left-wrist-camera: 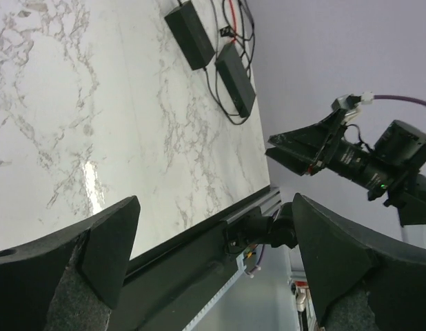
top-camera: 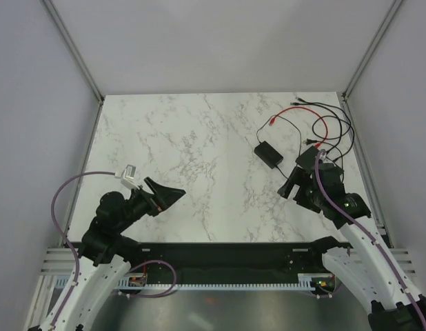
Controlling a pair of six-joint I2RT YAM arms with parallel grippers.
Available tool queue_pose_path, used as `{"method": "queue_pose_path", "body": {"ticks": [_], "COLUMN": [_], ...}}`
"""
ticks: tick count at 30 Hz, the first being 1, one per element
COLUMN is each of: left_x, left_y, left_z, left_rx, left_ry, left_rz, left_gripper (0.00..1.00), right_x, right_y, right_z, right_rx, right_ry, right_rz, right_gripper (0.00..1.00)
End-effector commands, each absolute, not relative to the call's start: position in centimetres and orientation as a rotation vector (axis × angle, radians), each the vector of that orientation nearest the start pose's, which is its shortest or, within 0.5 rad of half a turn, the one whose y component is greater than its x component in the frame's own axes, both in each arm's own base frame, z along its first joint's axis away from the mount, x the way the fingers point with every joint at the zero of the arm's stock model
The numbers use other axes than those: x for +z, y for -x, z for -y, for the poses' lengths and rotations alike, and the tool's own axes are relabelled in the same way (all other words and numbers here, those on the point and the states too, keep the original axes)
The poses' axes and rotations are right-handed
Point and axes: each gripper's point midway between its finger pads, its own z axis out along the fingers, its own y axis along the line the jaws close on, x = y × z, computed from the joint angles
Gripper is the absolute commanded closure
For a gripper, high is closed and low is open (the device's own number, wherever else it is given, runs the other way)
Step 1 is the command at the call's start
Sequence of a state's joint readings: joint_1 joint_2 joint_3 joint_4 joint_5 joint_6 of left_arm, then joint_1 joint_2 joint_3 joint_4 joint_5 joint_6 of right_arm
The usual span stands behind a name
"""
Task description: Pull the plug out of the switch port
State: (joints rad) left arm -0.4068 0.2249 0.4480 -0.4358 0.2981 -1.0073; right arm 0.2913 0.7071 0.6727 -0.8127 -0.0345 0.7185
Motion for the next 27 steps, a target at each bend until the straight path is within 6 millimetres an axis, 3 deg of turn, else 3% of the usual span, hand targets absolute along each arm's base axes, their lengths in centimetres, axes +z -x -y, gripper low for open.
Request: {"method": "queue_pose_path", "body": {"ticks": [1, 2, 7, 10, 14, 17, 18, 19, 20, 22, 27], "left_x": [20.5, 20.8, 18.2, 18.8, 21.0, 22.9, 23.1, 24.3, 24.3, 25.2, 23.8], "left_y": [-15.8, -15.8, -17.3, -18.5, -19.8, -20.0, -19.2, -19.2, -19.6, -18.5, -16.2], "left_z": [16.9, 17.2, 18.7, 19.7, 22.1, 24.7, 25.8, 26.6, 27.6, 29.8, 33.5], "left_rx": [-1.223, -1.221, -1.179, -1.171, -1.208, -1.241, -1.264, -1.284, -1.290, -1.346, -1.402], "left_ry": [0.274, 0.228, 0.198, 0.154, 0.085, 0.004, -0.047, -0.077, -0.085, -0.166, -0.298], "left_rz": [-2.029, -2.045, -2.254, -2.271, -2.230, -2.225, -2.240, -2.224, -2.224, -2.205, -2.272], "left_gripper": [0.01, 0.02, 0.07, 0.07, 0.08, 0.09, 0.09, 0.09, 0.09, 0.09, 0.10], "right_x": [13.9, 14.2, 16.5, 18.1, 16.5, 15.5, 15.3, 15.2, 14.9, 14.5, 13.2], "right_y": [-20.3, -21.0, -23.7, -25.4, -26.5, -27.0, -27.1, -27.3, -27.6, -27.6, -27.5], "right_z": [-6.8, -6.8, -6.8, -6.7, -5.5, -3.4, -2.6, -0.9, 0.0, 3.2, 9.2], "right_rx": [0.298, 0.264, 0.218, 0.187, 0.123, 0.095, 0.083, 0.047, 0.027, -0.021, -0.045], "right_ry": [-0.499, -0.471, -0.378, -0.367, -0.392, -0.458, -0.483, -0.530, -0.562, -0.679, -0.952], "right_rz": [-2.409, -2.431, -2.405, -2.371, -2.436, -2.457, -2.460, -2.450, -2.445, -2.421, -2.350], "right_gripper": [0.02, 0.02, 0.02, 0.02, 0.03, 0.02, 0.02, 0.03, 0.03, 0.03, 0.03]}}
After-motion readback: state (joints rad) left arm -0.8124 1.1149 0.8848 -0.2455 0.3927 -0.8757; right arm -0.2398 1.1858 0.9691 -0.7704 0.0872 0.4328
